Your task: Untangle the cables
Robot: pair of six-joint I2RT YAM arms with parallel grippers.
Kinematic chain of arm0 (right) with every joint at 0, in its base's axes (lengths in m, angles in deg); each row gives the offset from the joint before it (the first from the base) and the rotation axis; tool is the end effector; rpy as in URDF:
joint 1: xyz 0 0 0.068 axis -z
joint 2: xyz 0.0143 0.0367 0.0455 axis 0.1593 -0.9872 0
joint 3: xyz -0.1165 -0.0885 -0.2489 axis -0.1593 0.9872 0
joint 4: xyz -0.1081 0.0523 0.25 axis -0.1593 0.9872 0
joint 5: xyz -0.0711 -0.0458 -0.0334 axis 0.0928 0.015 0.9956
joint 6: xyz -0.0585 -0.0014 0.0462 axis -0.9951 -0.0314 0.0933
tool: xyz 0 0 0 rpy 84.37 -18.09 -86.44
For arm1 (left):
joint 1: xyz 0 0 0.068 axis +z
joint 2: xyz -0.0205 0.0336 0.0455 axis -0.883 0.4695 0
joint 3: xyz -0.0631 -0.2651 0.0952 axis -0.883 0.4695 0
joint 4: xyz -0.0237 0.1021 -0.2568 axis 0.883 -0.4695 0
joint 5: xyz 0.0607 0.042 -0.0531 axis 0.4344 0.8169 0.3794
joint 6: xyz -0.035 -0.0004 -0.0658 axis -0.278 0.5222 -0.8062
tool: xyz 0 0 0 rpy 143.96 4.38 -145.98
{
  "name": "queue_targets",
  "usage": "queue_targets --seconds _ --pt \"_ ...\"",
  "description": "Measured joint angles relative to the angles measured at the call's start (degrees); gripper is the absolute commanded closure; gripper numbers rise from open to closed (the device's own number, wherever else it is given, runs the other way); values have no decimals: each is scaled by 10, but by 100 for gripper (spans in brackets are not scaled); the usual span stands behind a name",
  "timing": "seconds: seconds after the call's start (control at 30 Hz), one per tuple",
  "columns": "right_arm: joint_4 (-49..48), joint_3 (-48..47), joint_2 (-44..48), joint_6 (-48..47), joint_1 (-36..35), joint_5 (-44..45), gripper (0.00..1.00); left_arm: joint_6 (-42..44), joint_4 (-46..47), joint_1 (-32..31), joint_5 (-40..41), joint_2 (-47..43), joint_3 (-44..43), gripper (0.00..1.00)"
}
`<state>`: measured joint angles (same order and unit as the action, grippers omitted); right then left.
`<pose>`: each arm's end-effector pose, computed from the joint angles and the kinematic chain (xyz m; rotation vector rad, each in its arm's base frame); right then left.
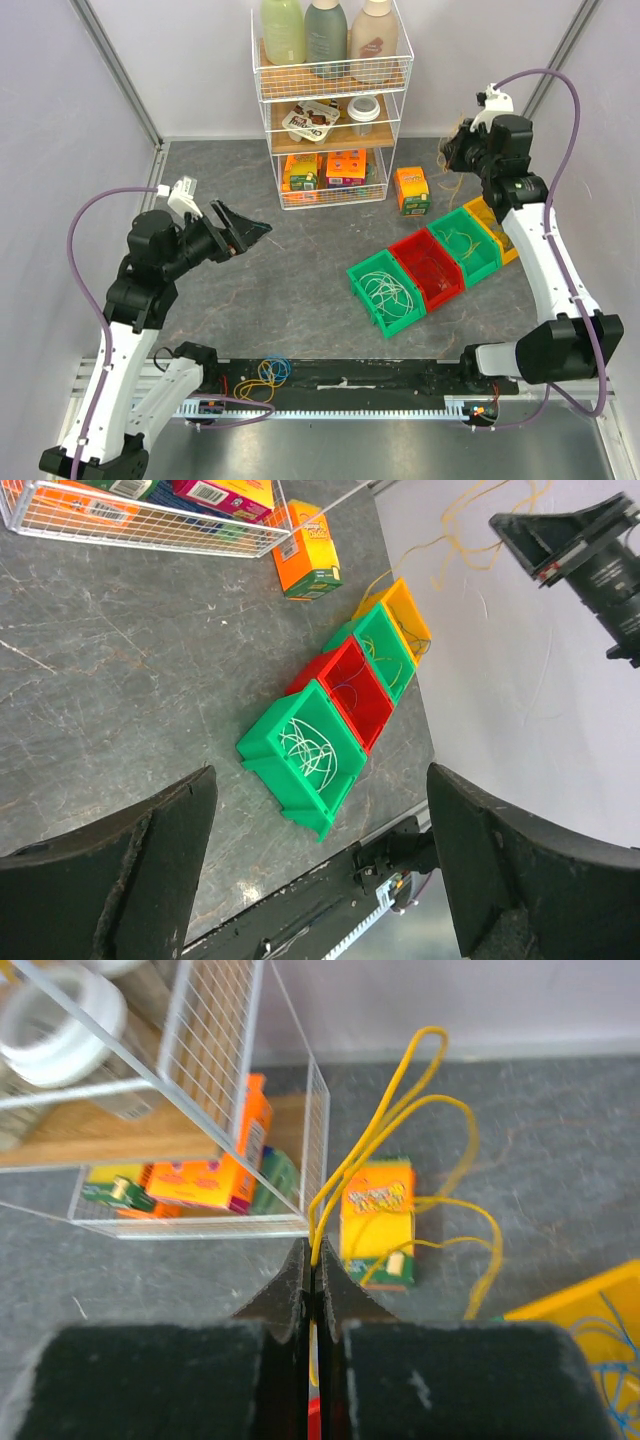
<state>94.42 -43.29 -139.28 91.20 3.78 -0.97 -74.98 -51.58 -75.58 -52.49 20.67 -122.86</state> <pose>0.3428 0.0415 0.4211 0.1142 1.8617 0.4257 0.1566 -0.0630 0.3885 -0.2029 1.9709 -1.0339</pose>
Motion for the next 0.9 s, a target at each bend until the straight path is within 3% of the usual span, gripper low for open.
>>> queue_targets --seconds 0.33,0.63,0.9 --pt "72 34 47 -38 19 80 100 27 3 -15 -1 -3 0 10" --pt "108 -44 132 -57 19 142 100 31 9 -23 -5 17 0 10" --pt "113 -28 146 -58 19 163 100 32 10 -23 -10 17 0 10"
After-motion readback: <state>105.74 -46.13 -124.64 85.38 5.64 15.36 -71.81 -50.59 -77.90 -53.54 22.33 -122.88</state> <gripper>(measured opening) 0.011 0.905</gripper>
